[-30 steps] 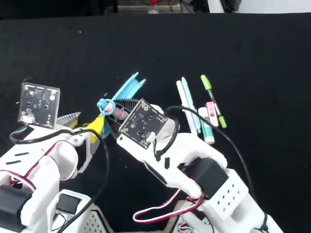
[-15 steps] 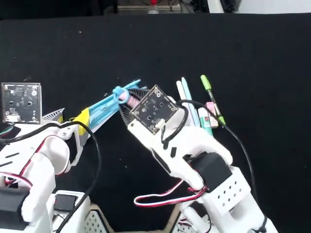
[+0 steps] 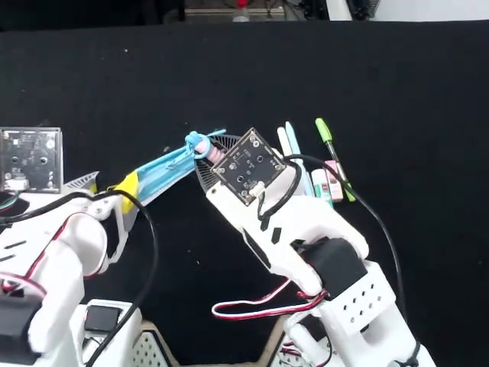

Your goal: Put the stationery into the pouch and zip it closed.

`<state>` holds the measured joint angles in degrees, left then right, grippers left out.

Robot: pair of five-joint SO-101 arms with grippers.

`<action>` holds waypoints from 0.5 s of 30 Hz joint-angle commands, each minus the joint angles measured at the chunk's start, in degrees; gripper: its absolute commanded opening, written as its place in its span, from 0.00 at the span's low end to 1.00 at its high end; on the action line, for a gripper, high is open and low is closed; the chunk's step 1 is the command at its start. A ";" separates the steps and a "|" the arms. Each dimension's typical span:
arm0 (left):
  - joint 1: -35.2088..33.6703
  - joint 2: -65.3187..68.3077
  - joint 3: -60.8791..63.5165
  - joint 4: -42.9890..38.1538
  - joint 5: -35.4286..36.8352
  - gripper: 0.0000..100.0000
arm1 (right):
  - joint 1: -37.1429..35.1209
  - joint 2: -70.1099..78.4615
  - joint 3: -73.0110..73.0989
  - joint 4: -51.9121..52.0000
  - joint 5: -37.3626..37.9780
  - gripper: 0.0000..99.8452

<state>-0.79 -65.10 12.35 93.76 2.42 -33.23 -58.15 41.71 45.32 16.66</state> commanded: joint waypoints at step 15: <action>9.89 0.09 -3.38 1.23 0.35 0.23 | 2.02 0.22 -1.45 -0.88 -0.09 0.01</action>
<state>7.47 -65.71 9.45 97.36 2.42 -31.82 -58.15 41.71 45.32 16.66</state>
